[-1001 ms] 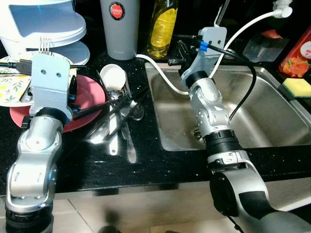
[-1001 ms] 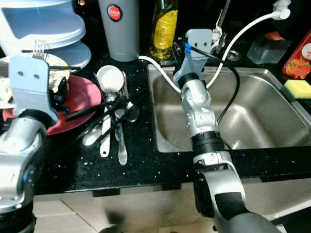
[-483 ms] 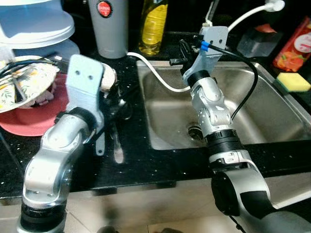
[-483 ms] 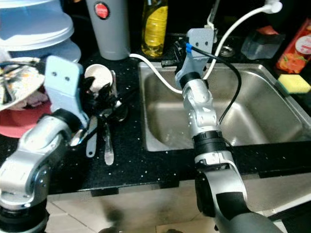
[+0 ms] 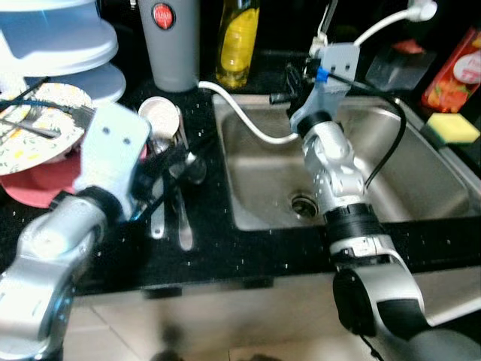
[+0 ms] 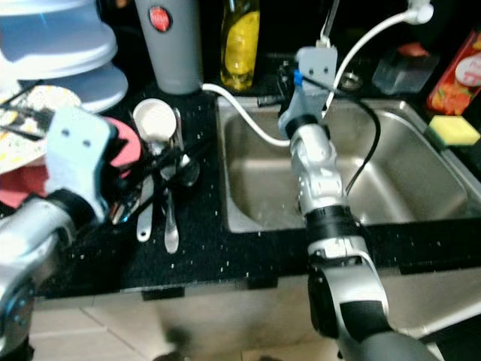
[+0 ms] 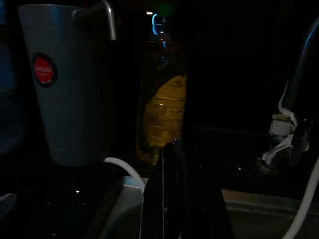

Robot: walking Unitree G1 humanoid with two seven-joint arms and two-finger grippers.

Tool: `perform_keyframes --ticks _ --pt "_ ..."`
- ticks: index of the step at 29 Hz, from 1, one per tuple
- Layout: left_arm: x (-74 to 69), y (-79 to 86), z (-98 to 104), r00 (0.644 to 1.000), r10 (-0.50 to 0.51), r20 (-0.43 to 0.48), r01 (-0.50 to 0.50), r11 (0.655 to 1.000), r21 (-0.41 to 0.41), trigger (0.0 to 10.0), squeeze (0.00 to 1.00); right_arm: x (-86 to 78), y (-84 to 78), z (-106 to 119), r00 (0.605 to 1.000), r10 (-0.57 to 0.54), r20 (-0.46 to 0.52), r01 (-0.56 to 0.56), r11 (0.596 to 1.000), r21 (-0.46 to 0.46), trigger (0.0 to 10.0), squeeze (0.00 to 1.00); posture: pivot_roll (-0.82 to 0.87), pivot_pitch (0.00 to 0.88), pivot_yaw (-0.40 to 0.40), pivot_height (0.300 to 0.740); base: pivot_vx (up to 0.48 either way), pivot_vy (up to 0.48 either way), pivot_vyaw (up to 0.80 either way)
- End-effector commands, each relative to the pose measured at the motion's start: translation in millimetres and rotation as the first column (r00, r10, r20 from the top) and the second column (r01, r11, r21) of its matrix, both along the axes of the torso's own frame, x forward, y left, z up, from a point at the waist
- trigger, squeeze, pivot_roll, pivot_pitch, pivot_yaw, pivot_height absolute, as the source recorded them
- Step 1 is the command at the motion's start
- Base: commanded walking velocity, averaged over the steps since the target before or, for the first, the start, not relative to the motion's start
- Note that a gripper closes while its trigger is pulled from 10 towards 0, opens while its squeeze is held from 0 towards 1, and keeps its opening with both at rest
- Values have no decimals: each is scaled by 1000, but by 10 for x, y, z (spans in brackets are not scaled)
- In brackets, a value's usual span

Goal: Kitchen organization

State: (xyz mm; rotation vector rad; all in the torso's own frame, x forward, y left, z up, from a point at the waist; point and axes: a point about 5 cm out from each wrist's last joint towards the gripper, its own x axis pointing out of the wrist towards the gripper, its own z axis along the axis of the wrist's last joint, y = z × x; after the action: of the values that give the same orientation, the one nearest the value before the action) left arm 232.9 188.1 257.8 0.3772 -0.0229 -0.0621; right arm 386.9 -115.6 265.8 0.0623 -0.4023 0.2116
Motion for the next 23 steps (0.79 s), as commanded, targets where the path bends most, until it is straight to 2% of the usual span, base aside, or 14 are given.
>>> perform_keyframes --ticks 1,7,8,10,11,13,15,16,17,18,20,21,22,23 --pt "8 110 -4 995 94 22 -95 995 41 10000 0 12 -12 -44 1000 -2 -20 2 1000 -4 10000 0 269 0 -91 740 0 0 0" --pt "6 135 13 990 128 51 -130 991 44 10000 0 13 9 -46 1000 4 -22 -4 1000 -4 10000 0 273 0 -94 740 0 0 0" --pt "-79 144 -6 989 132 66 -143 972 185 10000 973 20 49 -45 999 20 -26 -20 1000 -4 10000 0 302 0 -111 740 0 0 0" --pt "-192 126 -38 992 113 61 -128 927 352 10000 1000 27 94 -42 999 38 -30 -38 999 -4 10000 0 302 0 -111 740 0 0 0" --pt "-227 129 -43 993 105 54 -118 911 396 10000 1000 28 108 -50 998 43 -34 -44 999 -3 10000 0 311 0 -115 740 0 0 0" --pt "-239 133 -42 994 101 46 -111 908 404 10000 1000 28 118 -60 998 46 -37 -46 999 -2 10000 0 316 0 -116 740 0 0 0" --pt "-252 71 -61 998 50 24 -55 932 358 10000 1000 28 144 -75 998 53 -43 -53 999 0 10000 0 318 0 -116 740 0 0 0" --pt "-257 -19 -70 1000 -10 7 8 966 259 10000 0 27 155 -77 997 57 -43 -57 998 2 10000 0 318 0 -116 740 0 0 0" --pt "-257 -19 -70 1000 -10 7 8 966 259 10000 0 27 155 -77 997 57 -43 -57 998 2 10000 0 318 0 -116 740 0 0 0" --pt "-263 -119 -63 997 -81 0 80 987 141 10000 0 27 163 -78 997 59 -44 -59 998 3 10000 0 315 0 -115 740 0 0 0" --pt "-259 -251 -30 983 -181 20 181 983 -24 10000 0 28 171 -78 997 60 -43 -60 998 4 10000 0 307 0 -112 740 0 0 0" --pt "-259 -251 -30 983 -181 20 181 983 -24 10000 0 28 171 -78 997 60 -43 -60 998 4 10000 0 307 0 -112 740 0 0 0" --pt "-229 -312 20 970 -239 46 243 964 -111 10000 0 29 165 -75 997 59 -41 -59 998 4 10000 0 303 0 -113 740 0 0 0" --pt "-229 -312 20 970 -239 46 243 964 -111 10000 0 29 165 -75 997 59 -41 -59 998 4 10000 0 303 0 -113 740 0 0 0"
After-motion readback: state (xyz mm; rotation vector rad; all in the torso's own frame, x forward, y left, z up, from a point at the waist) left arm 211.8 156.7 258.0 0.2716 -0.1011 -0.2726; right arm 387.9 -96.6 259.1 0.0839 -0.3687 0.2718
